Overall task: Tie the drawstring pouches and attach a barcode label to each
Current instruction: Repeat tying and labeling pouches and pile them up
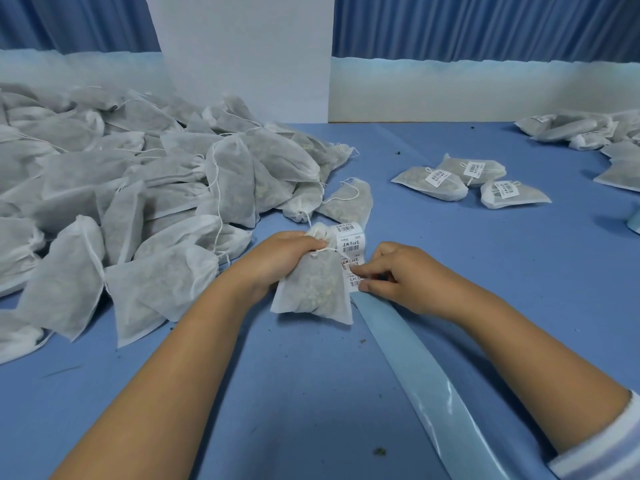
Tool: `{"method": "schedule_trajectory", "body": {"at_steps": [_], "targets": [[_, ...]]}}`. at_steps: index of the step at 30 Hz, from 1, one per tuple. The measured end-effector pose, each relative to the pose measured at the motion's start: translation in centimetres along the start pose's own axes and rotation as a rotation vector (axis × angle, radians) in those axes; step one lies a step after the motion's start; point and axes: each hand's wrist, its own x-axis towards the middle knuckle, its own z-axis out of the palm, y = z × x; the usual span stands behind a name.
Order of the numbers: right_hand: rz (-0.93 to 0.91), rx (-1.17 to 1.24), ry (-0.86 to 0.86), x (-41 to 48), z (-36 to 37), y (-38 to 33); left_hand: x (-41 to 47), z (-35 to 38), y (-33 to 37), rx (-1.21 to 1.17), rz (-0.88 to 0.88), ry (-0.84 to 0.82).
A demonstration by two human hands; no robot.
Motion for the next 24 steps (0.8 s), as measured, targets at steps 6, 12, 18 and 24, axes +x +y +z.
{"method": "schedule_trajectory", "body": {"at_steps": [6, 12, 18, 24], "targets": [[0.015, 0.102, 0.118, -0.2, 0.2, -0.3, -0.5, 0.1, 0.2, -0.024, -0.007, -0.029], [0.006, 0.081, 0.114, -0.2, 0.5, -0.4, -0.4, 0.1, 0.2, -0.037, -0.027, -0.036], [-0.010, 0.004, 0.100, 0.0, 0.6, -1.1, -0.4, 0.3, 0.3, -0.056, -0.026, -0.041], [0.010, -0.025, 0.123, 0.0, 0.7, -1.2, -0.2, 0.3, 0.2, -0.046, -0.038, -0.039]]}}
